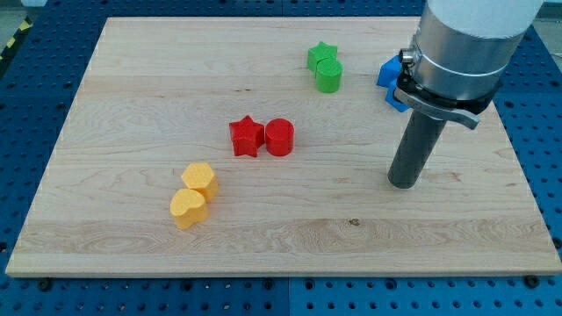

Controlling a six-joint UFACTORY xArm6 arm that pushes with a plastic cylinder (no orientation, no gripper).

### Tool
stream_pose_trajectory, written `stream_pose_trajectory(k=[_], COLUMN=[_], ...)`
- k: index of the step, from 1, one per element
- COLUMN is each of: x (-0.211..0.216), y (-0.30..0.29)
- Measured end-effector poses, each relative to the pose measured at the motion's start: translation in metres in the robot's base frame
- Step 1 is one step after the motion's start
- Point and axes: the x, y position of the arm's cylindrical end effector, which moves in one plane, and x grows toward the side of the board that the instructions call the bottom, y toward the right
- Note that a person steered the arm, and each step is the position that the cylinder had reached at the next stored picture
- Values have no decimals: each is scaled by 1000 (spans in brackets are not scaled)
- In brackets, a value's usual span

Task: Slide the red star towards the top left side of the board

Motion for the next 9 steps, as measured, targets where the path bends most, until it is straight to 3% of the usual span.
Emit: stream_pose_trajectory(k=[5,9], x=[-1,-20], y=[0,-135])
